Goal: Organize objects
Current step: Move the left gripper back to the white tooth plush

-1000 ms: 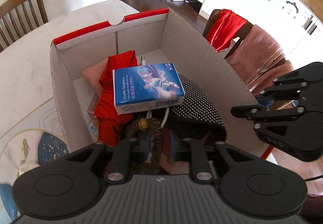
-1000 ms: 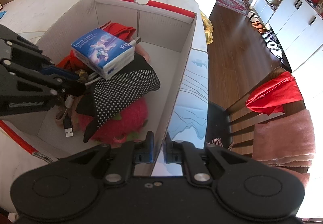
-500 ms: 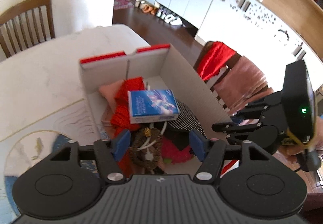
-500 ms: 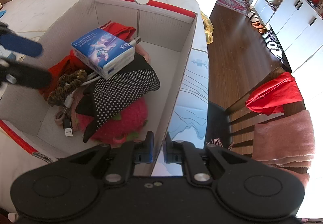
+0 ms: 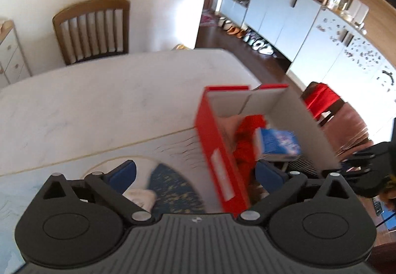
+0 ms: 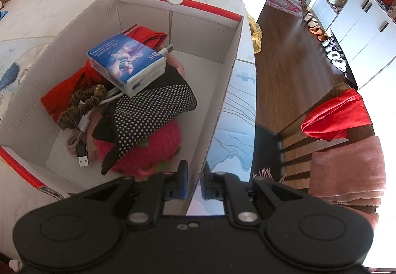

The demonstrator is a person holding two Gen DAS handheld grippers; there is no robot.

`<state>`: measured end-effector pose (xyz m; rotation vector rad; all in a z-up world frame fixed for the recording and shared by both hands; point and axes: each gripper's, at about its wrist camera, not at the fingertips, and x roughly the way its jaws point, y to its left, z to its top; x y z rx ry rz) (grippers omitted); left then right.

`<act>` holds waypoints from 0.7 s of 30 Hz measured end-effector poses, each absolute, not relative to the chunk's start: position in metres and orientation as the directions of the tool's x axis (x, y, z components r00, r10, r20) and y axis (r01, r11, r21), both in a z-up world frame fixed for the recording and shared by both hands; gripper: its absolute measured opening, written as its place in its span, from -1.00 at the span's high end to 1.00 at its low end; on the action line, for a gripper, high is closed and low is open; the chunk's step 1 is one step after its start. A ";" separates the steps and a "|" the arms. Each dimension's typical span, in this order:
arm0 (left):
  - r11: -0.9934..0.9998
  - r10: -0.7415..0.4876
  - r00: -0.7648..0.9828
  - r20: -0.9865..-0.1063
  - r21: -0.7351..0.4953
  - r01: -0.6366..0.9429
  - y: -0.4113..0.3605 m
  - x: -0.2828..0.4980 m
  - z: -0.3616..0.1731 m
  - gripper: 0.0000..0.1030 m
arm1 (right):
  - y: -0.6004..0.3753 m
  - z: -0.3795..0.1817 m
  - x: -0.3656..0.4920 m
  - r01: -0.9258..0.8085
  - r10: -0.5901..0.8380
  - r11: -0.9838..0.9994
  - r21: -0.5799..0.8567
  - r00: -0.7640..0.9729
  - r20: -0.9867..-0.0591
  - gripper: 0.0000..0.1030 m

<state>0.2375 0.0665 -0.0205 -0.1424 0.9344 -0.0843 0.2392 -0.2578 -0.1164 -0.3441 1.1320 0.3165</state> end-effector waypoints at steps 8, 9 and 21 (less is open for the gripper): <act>0.987 -0.067 0.529 -0.846 -0.133 -0.088 0.097 0.242 -0.078 -1.00 | -0.257 -0.115 0.239 -0.415 0.063 0.903 -0.113 0.388 -0.919 0.78; 0.987 -0.061 0.524 -0.849 -0.129 -0.095 0.099 0.243 -0.085 -1.00 | -0.257 -0.116 0.239 -0.415 0.062 0.903 -0.114 0.387 -0.920 0.77; 0.989 0.009 0.478 -0.878 -0.062 -0.131 0.108 0.250 -0.147 -1.00 | -0.253 -0.116 0.239 -0.413 0.041 0.901 -0.133 0.387 -0.921 0.76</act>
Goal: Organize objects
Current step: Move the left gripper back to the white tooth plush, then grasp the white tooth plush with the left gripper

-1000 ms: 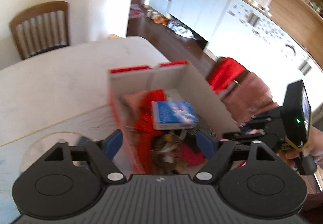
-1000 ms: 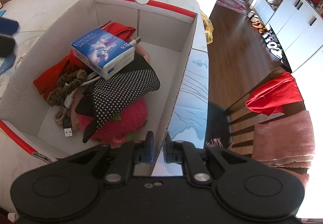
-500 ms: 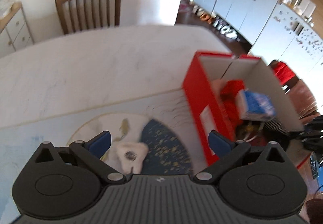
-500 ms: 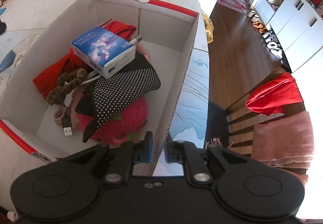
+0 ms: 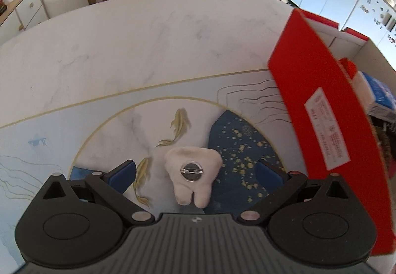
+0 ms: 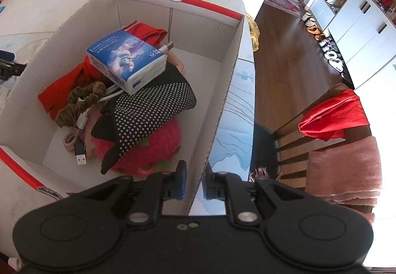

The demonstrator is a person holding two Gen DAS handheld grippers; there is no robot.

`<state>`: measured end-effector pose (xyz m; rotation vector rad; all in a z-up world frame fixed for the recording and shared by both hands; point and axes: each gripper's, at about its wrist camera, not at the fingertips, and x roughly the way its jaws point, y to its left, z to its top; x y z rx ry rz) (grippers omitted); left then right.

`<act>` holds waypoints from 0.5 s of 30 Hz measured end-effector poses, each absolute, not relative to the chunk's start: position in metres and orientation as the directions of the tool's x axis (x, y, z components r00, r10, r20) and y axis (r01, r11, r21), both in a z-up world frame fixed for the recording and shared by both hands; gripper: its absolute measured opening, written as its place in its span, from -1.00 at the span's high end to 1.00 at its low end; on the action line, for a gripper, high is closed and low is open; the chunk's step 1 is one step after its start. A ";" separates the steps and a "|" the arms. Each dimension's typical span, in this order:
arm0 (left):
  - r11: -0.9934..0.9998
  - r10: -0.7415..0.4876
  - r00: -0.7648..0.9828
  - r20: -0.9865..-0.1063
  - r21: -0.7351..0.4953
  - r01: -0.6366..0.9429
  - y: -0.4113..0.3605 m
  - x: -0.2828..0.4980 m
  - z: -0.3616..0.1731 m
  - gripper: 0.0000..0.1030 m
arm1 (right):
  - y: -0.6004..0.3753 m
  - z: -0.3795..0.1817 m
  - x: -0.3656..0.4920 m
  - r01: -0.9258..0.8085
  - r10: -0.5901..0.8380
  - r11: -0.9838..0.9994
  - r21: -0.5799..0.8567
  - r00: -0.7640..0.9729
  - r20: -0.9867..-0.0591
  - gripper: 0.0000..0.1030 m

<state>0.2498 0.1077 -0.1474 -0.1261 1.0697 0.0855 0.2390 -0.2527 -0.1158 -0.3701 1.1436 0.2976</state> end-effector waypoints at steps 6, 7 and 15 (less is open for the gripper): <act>0.991 0.060 0.449 -0.892 0.000 -0.133 0.106 0.259 -0.163 -1.00 | -0.252 -0.115 0.240 -0.412 0.035 0.901 -0.138 0.386 -0.922 0.75; 0.991 0.062 0.447 -0.893 0.002 -0.134 0.106 0.259 -0.165 -0.99 | -0.252 -0.115 0.240 -0.412 0.035 0.901 -0.138 0.386 -0.922 0.75; 0.990 0.070 0.453 -0.889 0.005 -0.144 0.106 0.260 -0.171 -0.93 | -0.251 -0.115 0.240 -0.411 0.034 0.901 -0.139 0.386 -0.922 0.76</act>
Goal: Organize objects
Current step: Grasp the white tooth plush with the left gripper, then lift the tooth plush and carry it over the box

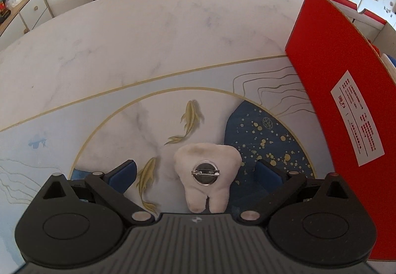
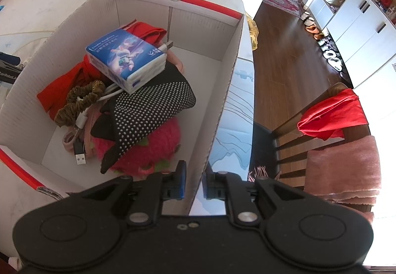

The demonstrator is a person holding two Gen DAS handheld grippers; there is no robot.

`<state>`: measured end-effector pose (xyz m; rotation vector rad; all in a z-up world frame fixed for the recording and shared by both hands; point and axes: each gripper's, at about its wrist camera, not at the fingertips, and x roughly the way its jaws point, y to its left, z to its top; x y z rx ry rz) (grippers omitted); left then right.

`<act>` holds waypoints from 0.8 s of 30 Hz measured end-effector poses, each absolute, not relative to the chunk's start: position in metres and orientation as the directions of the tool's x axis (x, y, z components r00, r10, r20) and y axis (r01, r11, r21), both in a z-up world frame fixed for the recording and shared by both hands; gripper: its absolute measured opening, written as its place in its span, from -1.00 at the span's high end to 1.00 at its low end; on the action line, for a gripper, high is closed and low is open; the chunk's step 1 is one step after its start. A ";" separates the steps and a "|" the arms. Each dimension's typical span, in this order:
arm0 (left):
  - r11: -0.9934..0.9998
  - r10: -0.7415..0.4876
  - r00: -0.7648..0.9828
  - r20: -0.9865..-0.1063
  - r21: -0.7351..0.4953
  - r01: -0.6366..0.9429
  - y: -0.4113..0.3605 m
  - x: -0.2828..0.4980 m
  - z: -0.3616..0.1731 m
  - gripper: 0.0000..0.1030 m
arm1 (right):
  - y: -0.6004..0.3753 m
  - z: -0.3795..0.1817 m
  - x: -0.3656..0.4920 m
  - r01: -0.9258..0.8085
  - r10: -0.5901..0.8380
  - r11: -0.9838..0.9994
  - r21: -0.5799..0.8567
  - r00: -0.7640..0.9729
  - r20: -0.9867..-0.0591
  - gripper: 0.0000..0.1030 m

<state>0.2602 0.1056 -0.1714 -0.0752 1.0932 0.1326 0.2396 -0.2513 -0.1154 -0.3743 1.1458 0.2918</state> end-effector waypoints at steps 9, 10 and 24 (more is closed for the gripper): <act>0.990 0.075 0.474 -0.877 0.010 -0.138 0.103 0.259 -0.165 -0.04 | -0.251 -0.115 0.240 -0.411 0.034 0.901 -0.139 0.386 -0.922 0.75; 0.991 0.072 0.473 -0.878 0.010 -0.133 0.103 0.258 -0.163 -0.01 | -0.251 -0.115 0.240 -0.411 0.035 0.901 -0.138 0.386 -0.922 0.76; 0.996 0.040 0.468 -0.883 -0.004 -0.094 0.080 0.234 -0.104 0.00 | -0.251 -0.116 0.240 -0.412 0.034 0.901 -0.139 0.386 -0.922 0.78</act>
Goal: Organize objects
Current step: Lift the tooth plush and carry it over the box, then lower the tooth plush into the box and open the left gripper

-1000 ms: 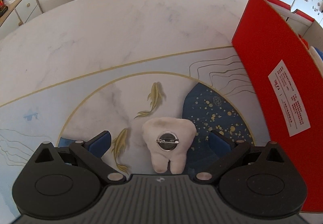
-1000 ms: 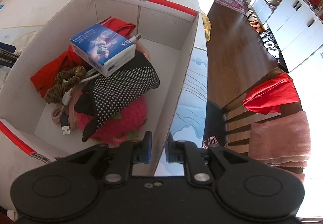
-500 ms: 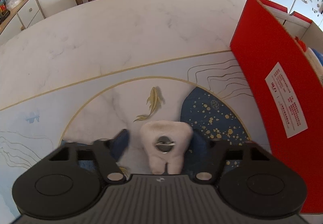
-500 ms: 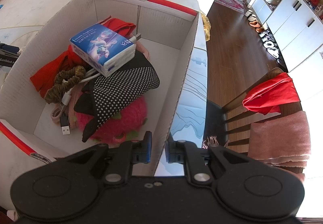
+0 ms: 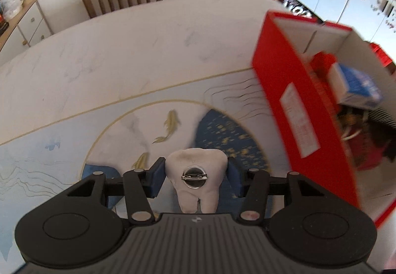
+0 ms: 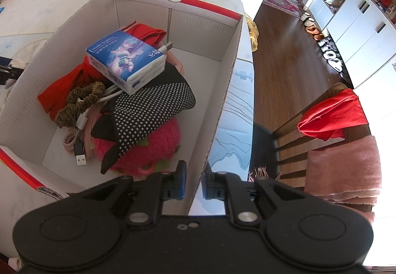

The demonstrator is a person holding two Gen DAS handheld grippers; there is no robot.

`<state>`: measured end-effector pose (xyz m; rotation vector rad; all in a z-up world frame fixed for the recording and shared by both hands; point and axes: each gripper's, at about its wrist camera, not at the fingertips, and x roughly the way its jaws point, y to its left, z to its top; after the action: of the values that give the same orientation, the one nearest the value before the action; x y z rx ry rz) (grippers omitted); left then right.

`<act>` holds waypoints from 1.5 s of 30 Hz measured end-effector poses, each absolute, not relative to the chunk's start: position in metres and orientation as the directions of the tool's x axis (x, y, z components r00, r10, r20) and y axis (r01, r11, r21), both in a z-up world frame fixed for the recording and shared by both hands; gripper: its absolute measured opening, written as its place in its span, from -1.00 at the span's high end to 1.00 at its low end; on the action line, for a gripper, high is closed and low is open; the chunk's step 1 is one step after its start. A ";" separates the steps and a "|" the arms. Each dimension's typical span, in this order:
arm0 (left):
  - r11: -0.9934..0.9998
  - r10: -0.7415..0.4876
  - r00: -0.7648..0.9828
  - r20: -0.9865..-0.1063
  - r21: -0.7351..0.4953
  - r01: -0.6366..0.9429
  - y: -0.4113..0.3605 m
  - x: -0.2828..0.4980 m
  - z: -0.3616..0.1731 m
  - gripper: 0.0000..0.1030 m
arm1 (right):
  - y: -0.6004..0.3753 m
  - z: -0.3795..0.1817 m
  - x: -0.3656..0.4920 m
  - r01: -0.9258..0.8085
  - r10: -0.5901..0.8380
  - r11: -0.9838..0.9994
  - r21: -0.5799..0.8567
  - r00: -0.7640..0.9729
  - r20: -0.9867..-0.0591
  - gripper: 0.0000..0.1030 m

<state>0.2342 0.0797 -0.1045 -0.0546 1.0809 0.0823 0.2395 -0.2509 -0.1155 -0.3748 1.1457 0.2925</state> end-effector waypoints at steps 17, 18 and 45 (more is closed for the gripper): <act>0.997 -0.082 0.587 -0.805 -0.058 0.060 0.021 0.234 -0.018 0.00 | -0.247 -0.114 0.241 -0.419 0.041 0.898 -0.136 0.387 -0.921 0.79; 0.995 -0.096 0.589 -0.803 -0.060 0.080 0.014 0.236 -0.015 0.00 | -0.247 -0.113 0.241 -0.419 0.042 0.898 -0.135 0.387 -0.921 0.79; 0.958 -0.186 0.423 -0.887 -0.068 0.278 -0.095 0.283 -0.091 0.00 | -0.251 -0.112 0.240 -0.411 0.057 0.904 -0.118 0.390 -0.919 0.80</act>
<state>0.2830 -0.0954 -0.0907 0.0937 1.0960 -0.2913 0.2401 -0.2509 -0.1119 -0.3532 1.1368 0.3052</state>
